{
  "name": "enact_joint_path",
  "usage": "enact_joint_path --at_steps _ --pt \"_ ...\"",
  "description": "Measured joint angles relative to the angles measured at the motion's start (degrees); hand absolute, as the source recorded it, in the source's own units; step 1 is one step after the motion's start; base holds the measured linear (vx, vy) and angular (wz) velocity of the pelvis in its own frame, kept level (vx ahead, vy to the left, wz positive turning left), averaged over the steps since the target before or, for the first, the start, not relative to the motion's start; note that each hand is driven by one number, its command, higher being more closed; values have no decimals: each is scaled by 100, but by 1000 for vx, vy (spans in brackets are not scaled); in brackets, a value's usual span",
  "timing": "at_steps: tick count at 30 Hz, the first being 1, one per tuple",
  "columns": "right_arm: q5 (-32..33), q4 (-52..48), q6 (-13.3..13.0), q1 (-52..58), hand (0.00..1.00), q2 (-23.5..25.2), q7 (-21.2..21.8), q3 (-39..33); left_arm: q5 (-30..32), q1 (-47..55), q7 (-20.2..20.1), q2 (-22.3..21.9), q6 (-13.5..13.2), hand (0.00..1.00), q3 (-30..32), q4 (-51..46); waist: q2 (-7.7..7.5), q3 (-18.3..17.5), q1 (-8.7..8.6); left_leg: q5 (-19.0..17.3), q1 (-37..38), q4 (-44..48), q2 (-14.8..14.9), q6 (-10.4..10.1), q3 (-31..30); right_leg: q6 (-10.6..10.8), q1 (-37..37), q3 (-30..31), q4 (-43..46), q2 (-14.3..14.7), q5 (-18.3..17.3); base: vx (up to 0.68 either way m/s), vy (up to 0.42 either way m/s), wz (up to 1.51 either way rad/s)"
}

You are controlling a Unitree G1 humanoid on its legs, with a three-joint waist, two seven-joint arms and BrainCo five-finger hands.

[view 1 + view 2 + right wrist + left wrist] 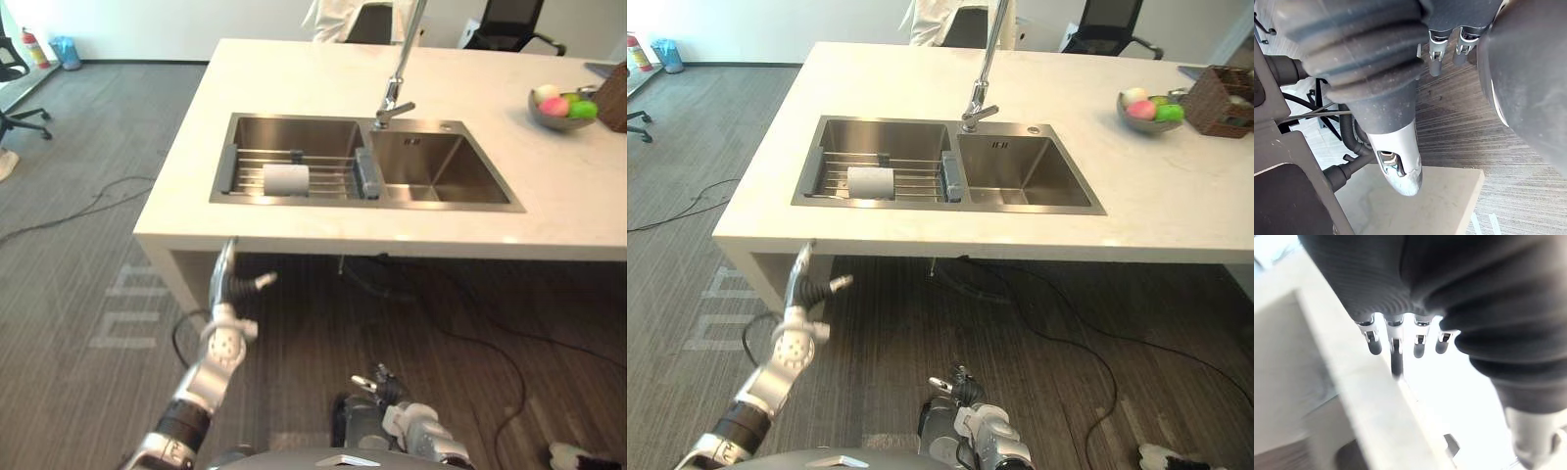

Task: Walk over to the sink, pick up the cup, carry it to the dishwasher, place the cup inside the dishwasher, then close the dishwasher door

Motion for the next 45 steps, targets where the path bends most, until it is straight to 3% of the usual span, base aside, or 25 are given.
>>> enact_joint_path --at_steps 1,2,3,4,5,6,8,10,11,13,15,16,17,18,19,22,27,35,45 --pt "-8 -37 31 143 0 9 -37 4 289 -6 15 83 64 0 -37 -406 -69 -24 28 -441 107 429 97 -179 -127 158 118 140 130 -16 490 408 -406 43" --pt "-14 -85 68 217 0 -66 -58 6 416 -5 32 51 110 0 -38 -520 20 -53 27 -592 148 559 248 -267 -155 167 98 104 364 84 653 427 -428 27" --pt "-6 -243 94 357 0 -218 -112 -6 661 -20 68 -67 129 0 -127 -702 307 -135 2 -784 212 641 550 -400 -184 120 -17 0 818 306 533 424 -351 8" --pt "-6 -425 149 392 0 -314 -130 -8 843 -97 115 -144 108 0 -227 -931 511 -227 -25 -825 240 564 710 -394 -167 42 -214 -54 1227 428 197 402 -319 3" --pt "-6 -488 166 386 0 -326 -133 -9 915 -191 118 -173 95 0 -235 -1053 529 -227 -47 -812 293 482 733 -386 -142 15 -327 -56 1474 443 21 410 -318 -5" --pt "-11 -655 263 381 0 -311 -129 -5 975 -416 127 -172 66 0 -248 -1249 554 -239 -75 -701 438 388 758 -417 -121 -52 -449 -71 1899 453 -313 320 -279 -3" --pt "-64 -699 462 367 0 -239 -98 18 1032 -506 113 -165 47 0 -295 -1503 511 -262 -160 -404 327 922 844 -80 -148 -148 -314 -172 2043 501 -586 307 -306 2" --pt "-196 -773 755 421 0 -259 -94 33 1036 -517 -19 -178 63 0 -507 -1802 566 -282 -149 342 -361 2408 1157 2 -159 -235 85 -263 1660 658 -651 346 -301 12" --pt "-304 -887 947 500 0 -309 -73 40 1038 -510 -239 -170 106 0 -609 -1935 590 -268 -131 901 -1006 3540 1515 31 -129 -321 484 -353 1246 805 -621 291 -141 17" --pt "-347 -832 1058 493 0 -315 -53 72 1038 -506 -444 -155 174 0 -649 -1917 565 -260 -119 658 -1235 3898 1649 -2 -16 -368 864 -360 944 850 -606 279 -98 8" --pt "-340 -581 1067 480 0 -313 77 171 1044 -514 -909 -67 399 0 -737 -1855 464 -283 -35 253 -1236 3049 1562 28 410 -399 1487 -372 362 790 -520 317 -66 -11" --pt "-335 -406 1045 450 0 -317 138 209 1048 -557 -1099 73 482 0 -900 -1800 402 -331 11 265 -1215 1978 1268 5 519 -331 1584 -328 240 670 -432 348 6 -15" --pt "-339 -248 991 354 0 -360 175 231 1103 -659 -1336 174 490 0 -1021 -1649 435 -346 -3 571 -1309 936 986 -24 485 -284 1616 -314 186 599 -408 339 45 -9" --pt "-338 -156 940 295 0 -400 181 228 1152 -726 -1469 195 519 0 -1070 -1558 495 -353 -28 909 -1362 467 869 -63 459 -262 1604 -319 185 599 -396 283 124 -5" --pt "-336 17 895 168 0 -484 171 211 1190 -847 -1708 240 535 0 -1112 -1368 604 -370 -51 1462 -1364 -153 701 -288 397 -157 1583 -283 226 605 -451 221 113 -6" --pt "-234 321 821 90 0 -436 153 207 1279 -908 -2189 648 623 0 -1103 -1249 407 -364 -162 1819 -886 -1083 305 -158 440 -51 1743 -218 -45 364 -436 213 100 12" --pt "-249 497 859 9 0 -401 151 221 1375 -917 -2837 1264 883 0 -1095 -1214 403 -361 -193 2032 -693 -1628 115 -107 359 76 1962 -405 -453 255 -362 88 43 16" --pt "-266 492 1178 -132 0 -492 128 555 1539 -901 -3829 1537 978 0 -1092 -1262 407 -353 -199 2273 -606 -1988 152 -166 126 88 2093 -752 -620 310 -377 -36 -21 17" --pt "-114 523 1266 -187 0 -477 64 746 1952 -808 -4122 1650 941 0 -1110 -1262 294 -348 -235 2238 -592 -1988 136 -150 156 149 2336 -773 -1072 322 -122 3 4 0"
